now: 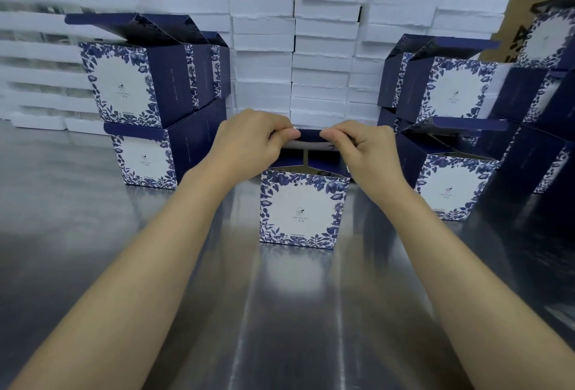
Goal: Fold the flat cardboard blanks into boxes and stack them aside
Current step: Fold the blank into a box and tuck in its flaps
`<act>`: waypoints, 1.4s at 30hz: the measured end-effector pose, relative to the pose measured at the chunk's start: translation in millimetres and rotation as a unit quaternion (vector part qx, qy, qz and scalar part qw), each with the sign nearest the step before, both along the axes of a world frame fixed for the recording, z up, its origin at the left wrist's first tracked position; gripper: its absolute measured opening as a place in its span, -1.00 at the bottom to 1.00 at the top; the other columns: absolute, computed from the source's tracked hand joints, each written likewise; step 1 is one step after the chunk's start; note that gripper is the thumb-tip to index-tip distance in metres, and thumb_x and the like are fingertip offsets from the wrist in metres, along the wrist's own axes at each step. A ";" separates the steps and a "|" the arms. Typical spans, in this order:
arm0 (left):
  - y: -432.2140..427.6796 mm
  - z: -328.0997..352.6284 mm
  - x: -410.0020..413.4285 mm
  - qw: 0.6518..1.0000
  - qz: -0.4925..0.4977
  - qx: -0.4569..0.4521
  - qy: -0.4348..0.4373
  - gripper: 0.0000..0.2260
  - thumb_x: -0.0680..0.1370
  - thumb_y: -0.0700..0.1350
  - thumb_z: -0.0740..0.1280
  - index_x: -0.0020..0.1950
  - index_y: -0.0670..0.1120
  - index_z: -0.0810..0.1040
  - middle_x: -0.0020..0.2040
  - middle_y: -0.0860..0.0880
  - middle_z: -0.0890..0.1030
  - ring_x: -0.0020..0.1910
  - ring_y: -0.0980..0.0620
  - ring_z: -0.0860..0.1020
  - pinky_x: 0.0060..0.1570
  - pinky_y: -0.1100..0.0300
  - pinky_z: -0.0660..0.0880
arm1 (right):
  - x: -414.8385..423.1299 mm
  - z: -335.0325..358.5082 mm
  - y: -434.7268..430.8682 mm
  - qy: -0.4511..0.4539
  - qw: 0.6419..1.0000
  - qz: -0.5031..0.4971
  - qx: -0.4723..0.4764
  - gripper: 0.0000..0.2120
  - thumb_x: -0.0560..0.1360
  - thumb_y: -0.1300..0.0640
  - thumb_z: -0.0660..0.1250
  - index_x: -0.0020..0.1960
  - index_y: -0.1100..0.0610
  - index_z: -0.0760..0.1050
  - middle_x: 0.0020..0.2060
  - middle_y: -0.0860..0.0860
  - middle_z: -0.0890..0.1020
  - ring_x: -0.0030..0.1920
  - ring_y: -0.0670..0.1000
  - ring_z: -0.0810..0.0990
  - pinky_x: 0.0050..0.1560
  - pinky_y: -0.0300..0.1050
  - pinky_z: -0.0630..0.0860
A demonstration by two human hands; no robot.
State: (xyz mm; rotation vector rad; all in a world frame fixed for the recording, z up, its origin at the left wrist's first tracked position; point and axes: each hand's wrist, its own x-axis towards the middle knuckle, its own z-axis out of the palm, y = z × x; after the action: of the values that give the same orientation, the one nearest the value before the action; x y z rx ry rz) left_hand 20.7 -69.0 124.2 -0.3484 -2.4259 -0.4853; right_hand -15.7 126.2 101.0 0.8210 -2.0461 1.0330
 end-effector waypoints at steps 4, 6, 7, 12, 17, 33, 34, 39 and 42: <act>2.1 -0.8 1.4 0.999 -0.003 0.032 -0.027 -0.78 0.62 0.06 0.21 -0.03 0.08 0.63 -0.34 0.16 0.51 -0.18 0.00 0.44 -0.21 0.11 0.30 | 1.3 -0.5 -2.7 0.015 0.999 -0.029 0.021 -0.80 0.56 0.01 0.30 -0.02 0.07 0.66 -0.29 -0.12 0.64 -0.31 -0.07 0.51 -0.18 -0.01 0.50; 2.8 2.0 3.7 0.998 -0.021 0.047 -0.042 -0.78 0.59 0.13 0.21 0.02 0.14 0.64 -0.18 0.17 0.61 -0.08 0.00 0.52 -0.11 0.07 0.42 | 4.4 2.6 -3.7 0.028 0.999 -0.027 0.026 -0.79 0.55 -0.06 0.28 0.02 -0.01 0.65 -0.19 -0.24 0.61 -0.20 -0.16 0.54 -0.11 -0.08 0.50; 3.4 3.6 5.6 0.998 -0.024 0.043 -0.040 -0.76 0.56 0.16 0.20 0.04 0.16 0.64 -0.12 0.16 0.64 -0.05 0.02 0.53 -0.07 0.05 0.46 | 5.8 3.9 -4.1 0.038 0.998 -0.028 0.032 -0.78 0.54 -0.08 0.28 0.04 -0.04 0.65 -0.15 -0.26 0.61 -0.13 -0.17 0.57 -0.08 -0.11 0.50; 2.1 5.6 9.1 0.998 -0.034 -0.046 -0.001 -0.73 0.61 0.08 0.21 -0.10 0.02 0.65 -0.43 0.10 0.48 -0.34 0.02 0.39 -0.29 0.11 0.35 | 9.9 3.8 -11.7 0.055 0.994 -0.044 0.086 -0.88 0.54 0.00 0.32 -0.04 -0.01 0.61 -0.20 -0.26 0.52 -0.17 -0.14 0.51 -0.21 -0.10 0.39; 3.4 1.8 5.9 0.996 -0.075 0.032 -0.035 -0.73 0.61 0.01 0.28 -0.08 -0.12 0.67 -0.40 -0.02 0.55 -0.36 -0.05 0.43 -0.22 0.01 0.44 | 8.0 12.0 -6.6 -0.014 0.999 0.006 0.048 -0.91 0.51 0.05 0.40 -0.10 0.04 0.65 -0.25 -0.19 0.61 -0.16 -0.10 0.58 -0.10 -0.09 0.50; 1.2 6.7 13.2 0.941 -0.212 0.186 -0.186 -0.86 0.50 -0.01 0.45 -0.03 -0.03 0.72 -0.03 0.09 0.71 0.08 0.15 0.63 0.14 0.26 0.53 | -12.0 29.6 49.0 -0.416 0.865 0.116 -0.255 -0.91 0.47 0.32 0.40 -0.02 0.25 0.61 -0.06 0.13 0.71 0.00 0.03 0.70 -0.18 -0.34 0.56; 1.3 5.9 12.6 0.934 -0.227 0.169 -0.220 -0.87 0.46 -0.09 0.48 -0.02 -0.06 0.72 -0.02 0.08 0.71 0.07 0.20 0.63 0.11 0.36 0.51 | -13.4 27.6 51.3 -0.405 0.874 0.080 -0.257 -0.93 0.48 0.31 0.39 -0.04 0.22 0.62 -0.05 0.12 0.70 -0.01 0.02 0.69 -0.17 -0.32 0.56; -8.9 8.3 10.6 0.917 -0.248 0.115 -0.292 -0.76 0.47 -0.34 0.43 0.08 -0.11 0.69 0.04 0.13 0.69 0.11 0.26 0.60 0.11 0.47 0.43 | -19.2 15.0 51.8 -0.396 0.900 0.027 -0.178 -0.89 0.53 0.15 0.35 0.00 -0.01 0.61 0.11 0.00 0.66 0.13 -0.05 0.60 0.17 -0.12 0.49; -18.2 9.7 9.2 0.934 -0.192 0.116 -0.279 -0.70 0.52 -0.39 0.34 0.06 -0.05 0.70 0.01 0.14 0.69 0.10 0.23 0.60 0.16 0.37 0.48 | -19.1 12.1 45.9 -0.407 0.906 0.060 -0.096 -0.79 0.51 0.14 0.39 0.14 -0.04 0.58 0.08 -0.04 0.67 0.12 -0.11 0.61 0.09 -0.19 0.53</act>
State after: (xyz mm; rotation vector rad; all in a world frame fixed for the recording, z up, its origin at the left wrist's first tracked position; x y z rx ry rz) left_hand 29.9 -87.2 133.8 -0.6592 -2.7997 -1.1687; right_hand -34.8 172.0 113.1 0.4351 -2.5092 1.8412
